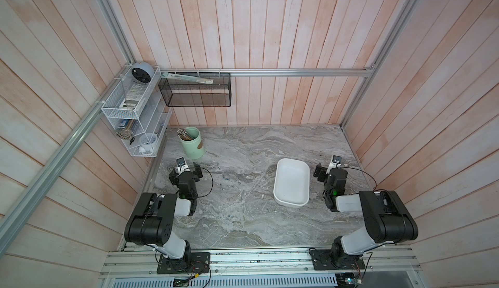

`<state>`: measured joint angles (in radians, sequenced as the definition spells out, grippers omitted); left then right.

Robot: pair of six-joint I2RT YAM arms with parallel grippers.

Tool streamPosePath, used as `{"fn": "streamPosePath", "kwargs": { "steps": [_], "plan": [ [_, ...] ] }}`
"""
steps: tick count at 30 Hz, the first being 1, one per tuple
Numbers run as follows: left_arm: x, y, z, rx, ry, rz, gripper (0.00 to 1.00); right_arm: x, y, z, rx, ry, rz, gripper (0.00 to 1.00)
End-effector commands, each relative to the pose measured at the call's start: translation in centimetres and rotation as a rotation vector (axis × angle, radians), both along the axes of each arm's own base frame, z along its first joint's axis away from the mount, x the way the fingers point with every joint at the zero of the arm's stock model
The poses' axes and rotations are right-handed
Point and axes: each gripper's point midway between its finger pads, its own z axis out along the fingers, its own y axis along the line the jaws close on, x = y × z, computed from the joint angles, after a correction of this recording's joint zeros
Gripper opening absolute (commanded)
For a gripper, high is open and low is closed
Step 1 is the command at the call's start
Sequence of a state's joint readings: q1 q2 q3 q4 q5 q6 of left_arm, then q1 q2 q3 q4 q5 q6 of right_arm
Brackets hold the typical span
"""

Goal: Put the screws on the desktop into the storage box
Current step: Pick up the screw from the center of the board.

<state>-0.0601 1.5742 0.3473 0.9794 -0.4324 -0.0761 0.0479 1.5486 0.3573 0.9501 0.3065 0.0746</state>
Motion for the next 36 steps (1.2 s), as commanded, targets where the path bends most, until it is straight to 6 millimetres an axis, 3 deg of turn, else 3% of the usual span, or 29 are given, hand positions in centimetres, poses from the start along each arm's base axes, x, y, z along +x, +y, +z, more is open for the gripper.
{"fn": "streamPosePath", "kwargs": {
  "steps": [1,6,9,11,14,17,22,24,27,29,33,36],
  "plan": [
    [0.1,0.3,0.6,-0.006,-0.018,0.018,1.0,0.0,-0.2,-0.1,-0.001,-0.004,-0.012,0.98],
    [-0.6,0.8,1.3,0.001,-0.042,0.071,1.0,0.0,-0.3,0.0,-0.003,-0.01,-0.016,0.98],
    [-2.3,-0.8,4.2,0.095,-0.093,0.076,1.0,-1.0,-0.1,2.2,-0.046,-0.042,-0.042,0.98],
    [-2.9,-2.3,6.9,0.14,-0.121,0.065,1.0,-1.9,0.8,5.1,-0.114,-0.069,-0.059,0.98],
    [-4.0,-2.2,9.3,-0.08,-0.157,0.119,1.0,-3.3,2.0,8.4,0.008,-0.081,-0.03,0.98],
    [-4.2,-2.2,9.7,-0.287,-0.052,0.094,1.0,-4.9,3.3,10.2,0.141,-0.078,0.046,0.98],
    [-3.1,-4.1,7.0,-0.537,0.131,-0.01,1.0,-6.8,5.9,11.9,0.277,-0.091,0.18,0.98],
    [-3.5,-4.1,5.0,-0.573,0.303,0.065,0.84,-7.1,6.8,12.1,0.319,-0.053,0.216,0.96],
    [-4.2,-4.4,2.0,-0.579,0.533,0.146,0.73,-7.2,8.0,12.0,0.333,0.039,0.267,0.94],
    [-4.5,-5.2,0.5,-0.57,0.644,0.144,0.72,-7.2,8.6,11.6,0.322,0.094,0.3,0.94],
    [-4.2,-4.8,-1.2,-0.522,0.699,0.194,0.72,-6.8,9.2,10.5,0.35,0.12,0.318,0.94],
    [-2.6,-5.2,-1.9,-0.518,0.737,0.184,0.7,-6.8,9.5,10.4,0.36,0.134,0.331,0.93]
  ]
}}
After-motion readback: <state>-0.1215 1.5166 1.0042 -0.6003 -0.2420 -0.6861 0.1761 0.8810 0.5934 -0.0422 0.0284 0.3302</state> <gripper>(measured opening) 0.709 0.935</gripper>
